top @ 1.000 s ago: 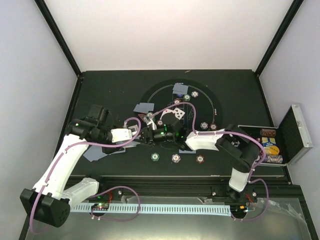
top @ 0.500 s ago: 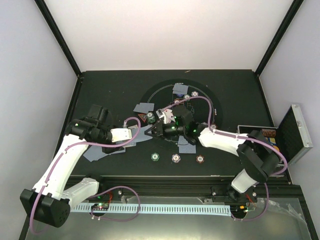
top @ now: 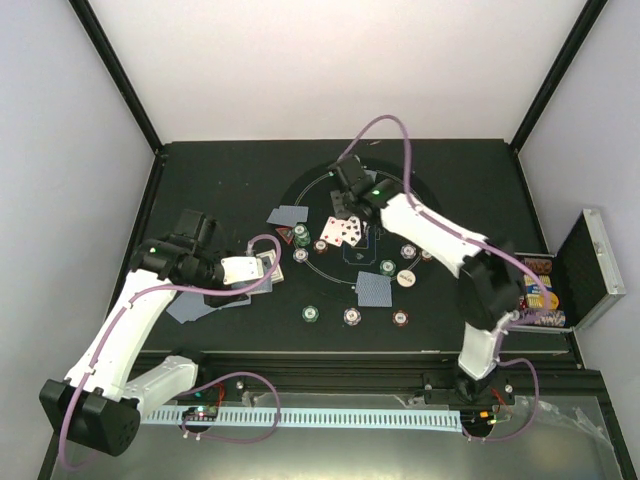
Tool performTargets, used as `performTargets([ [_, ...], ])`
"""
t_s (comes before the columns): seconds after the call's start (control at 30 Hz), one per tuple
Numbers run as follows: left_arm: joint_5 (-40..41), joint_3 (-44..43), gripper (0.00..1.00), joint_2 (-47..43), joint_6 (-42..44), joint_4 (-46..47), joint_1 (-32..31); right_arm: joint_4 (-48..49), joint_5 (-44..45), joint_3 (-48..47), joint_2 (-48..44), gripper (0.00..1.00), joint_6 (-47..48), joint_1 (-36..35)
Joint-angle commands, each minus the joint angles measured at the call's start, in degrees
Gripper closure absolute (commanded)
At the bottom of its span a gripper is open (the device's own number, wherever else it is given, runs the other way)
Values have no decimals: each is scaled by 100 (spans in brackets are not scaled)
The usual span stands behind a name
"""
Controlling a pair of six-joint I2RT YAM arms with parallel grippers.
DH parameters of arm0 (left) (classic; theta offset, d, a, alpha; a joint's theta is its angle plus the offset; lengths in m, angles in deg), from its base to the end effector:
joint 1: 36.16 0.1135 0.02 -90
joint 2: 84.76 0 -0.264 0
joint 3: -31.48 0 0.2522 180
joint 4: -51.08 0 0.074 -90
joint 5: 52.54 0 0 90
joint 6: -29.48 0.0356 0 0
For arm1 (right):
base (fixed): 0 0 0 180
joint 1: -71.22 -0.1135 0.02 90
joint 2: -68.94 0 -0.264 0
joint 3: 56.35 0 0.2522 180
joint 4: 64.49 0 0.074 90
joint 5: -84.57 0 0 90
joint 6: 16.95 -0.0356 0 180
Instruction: Distribute texas hold em gaming equipment
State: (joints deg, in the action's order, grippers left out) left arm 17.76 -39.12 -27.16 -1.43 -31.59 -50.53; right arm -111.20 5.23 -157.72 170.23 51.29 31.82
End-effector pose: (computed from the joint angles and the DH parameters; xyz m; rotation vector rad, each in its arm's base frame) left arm 0.1536 -0.0517 0.2923 1.6667 2.0943 -0.2471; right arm 0.3123 0.2480 0.2935 -0.2782 2.3697 0.2908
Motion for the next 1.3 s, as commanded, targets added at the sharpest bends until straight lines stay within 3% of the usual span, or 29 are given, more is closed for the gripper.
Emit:
performTargets([
  [0.0,-29,-56,98,-140,-23,90,15,-1598,3551,-303,1398,99,1285,-1],
  [0.2,-24,-46,98,-129,-20,83,21,-1217,4383,-320,2224,99,1761,-143],
  [0.37,-5,-61,99,-145,-13,70,22,-958,3995,-116,2345,98,1838,-205],
  [0.43,-1,-41,98,-157,4,83,22,-942,3705,-66,2290,92,1787,-258],
  [0.53,-10,-45,98,-132,-3,88,22,-898,2914,-17,2113,77,1710,-346],
  [0.63,-23,-81,98,-130,-12,71,18,-989,2310,-70,1874,48,1558,-343],
  [0.73,-20,-70,99,-158,10,61,21,-1104,1847,-122,1610,34,1403,-325],
  [0.87,-28,-57,98,-181,15,70,22,-1122,958,-145,1080,28,1093,-329],
  [1.03,-67,-64,98,-180,-11,116,22,-732,-1184,88,172,26,216,-325],
  [1.27,-157,-118,98,-87,-54,160,15,2096,-3985,2116,-1278,13,-1987,-479],
])
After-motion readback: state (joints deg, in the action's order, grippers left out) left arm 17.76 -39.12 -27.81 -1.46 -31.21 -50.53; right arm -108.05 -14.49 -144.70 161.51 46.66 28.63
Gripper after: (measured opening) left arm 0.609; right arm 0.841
